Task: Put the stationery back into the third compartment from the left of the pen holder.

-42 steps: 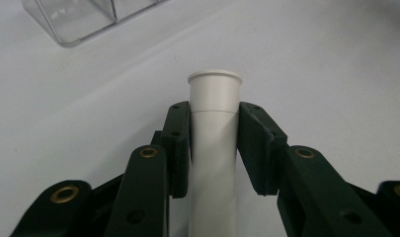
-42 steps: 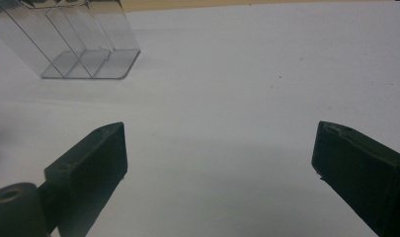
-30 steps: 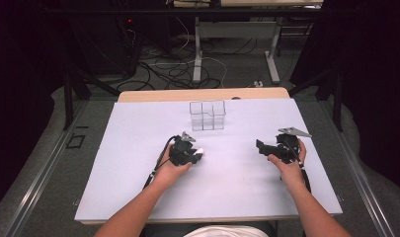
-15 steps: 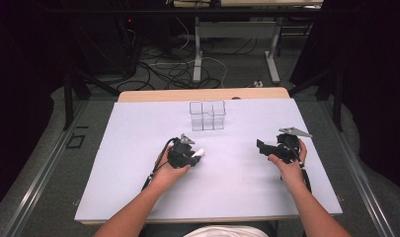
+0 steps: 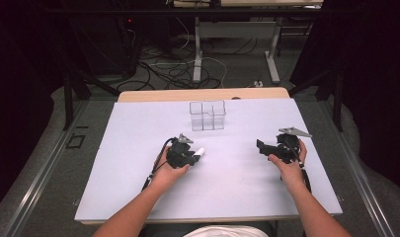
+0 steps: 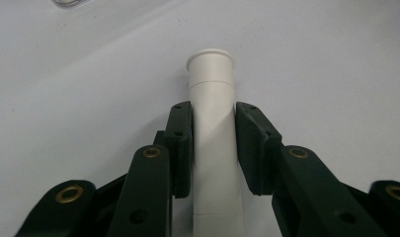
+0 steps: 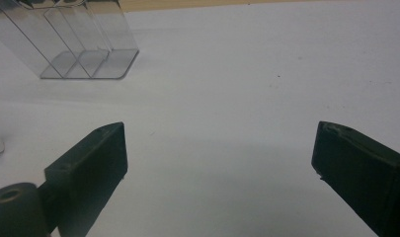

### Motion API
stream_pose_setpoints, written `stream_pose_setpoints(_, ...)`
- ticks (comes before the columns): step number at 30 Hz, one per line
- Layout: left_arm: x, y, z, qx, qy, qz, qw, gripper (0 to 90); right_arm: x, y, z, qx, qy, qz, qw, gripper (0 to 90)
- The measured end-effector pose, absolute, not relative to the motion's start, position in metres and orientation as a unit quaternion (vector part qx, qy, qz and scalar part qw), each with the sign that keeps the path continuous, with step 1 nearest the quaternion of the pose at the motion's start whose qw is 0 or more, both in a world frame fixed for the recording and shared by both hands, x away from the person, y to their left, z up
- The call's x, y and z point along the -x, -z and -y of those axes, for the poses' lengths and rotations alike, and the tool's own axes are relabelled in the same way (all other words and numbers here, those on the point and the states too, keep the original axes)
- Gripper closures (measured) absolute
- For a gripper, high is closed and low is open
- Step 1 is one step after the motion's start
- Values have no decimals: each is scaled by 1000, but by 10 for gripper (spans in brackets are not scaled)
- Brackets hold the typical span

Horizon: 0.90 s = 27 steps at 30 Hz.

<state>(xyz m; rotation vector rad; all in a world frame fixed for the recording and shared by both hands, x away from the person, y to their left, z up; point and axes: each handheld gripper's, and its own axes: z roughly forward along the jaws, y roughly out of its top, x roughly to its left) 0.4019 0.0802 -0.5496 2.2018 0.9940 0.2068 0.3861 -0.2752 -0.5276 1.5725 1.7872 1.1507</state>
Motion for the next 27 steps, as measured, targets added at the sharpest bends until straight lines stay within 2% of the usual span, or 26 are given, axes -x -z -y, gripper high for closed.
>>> stream_pose_setpoints(10,-401,548,-80,-849,-77,-385,355,704,-386,528,275,-577,-421,-655,246,61)
stream_pose_setpoints(21,-396,548,-77,-856,-103,-372,345,700,-386,528,276,-576,-421,-656,246,61)
stream_pose_setpoints(27,-393,553,-81,-856,-89,-385,335,664,-386,528,277,-577,-421,-655,247,61)
